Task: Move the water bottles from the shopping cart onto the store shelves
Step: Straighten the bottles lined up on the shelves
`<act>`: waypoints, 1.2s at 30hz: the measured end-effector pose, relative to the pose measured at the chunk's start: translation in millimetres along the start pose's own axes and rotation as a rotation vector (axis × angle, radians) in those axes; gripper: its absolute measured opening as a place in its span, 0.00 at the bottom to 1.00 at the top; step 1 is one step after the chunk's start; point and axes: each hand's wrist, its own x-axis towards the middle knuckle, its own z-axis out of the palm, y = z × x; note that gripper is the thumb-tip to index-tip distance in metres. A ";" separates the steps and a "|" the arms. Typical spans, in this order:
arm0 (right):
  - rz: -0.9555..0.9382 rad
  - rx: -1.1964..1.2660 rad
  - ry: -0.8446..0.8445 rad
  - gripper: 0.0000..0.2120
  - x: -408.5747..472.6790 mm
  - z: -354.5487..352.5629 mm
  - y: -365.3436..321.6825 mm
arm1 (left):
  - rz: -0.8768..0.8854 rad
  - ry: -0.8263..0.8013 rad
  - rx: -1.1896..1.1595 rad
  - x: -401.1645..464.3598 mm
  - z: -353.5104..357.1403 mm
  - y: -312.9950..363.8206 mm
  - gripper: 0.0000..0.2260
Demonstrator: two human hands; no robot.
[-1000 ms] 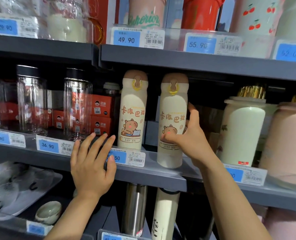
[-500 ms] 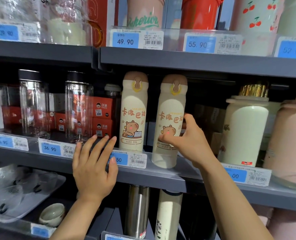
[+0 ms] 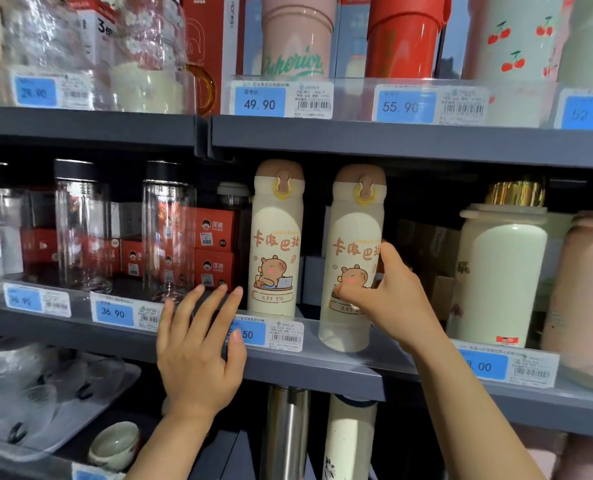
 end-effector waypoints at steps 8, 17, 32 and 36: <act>0.009 -0.080 0.019 0.29 -5.2 -0.4 -3.8 | -0.040 -0.091 0.022 2.7 -7.0 3.0 0.20; -0.406 -0.251 0.480 0.27 -75.8 -59.2 16.0 | -0.062 -0.159 -0.091 -3.2 -25.8 42.0 0.23; 0.056 -0.551 0.533 0.57 -41.1 -92.6 47.4 | 0.357 -0.099 0.015 -20.1 32.9 139.7 0.21; 0.052 -0.405 0.458 0.54 -42.0 -102.9 49.3 | 0.365 -0.079 -0.005 -22.3 33.8 137.9 0.22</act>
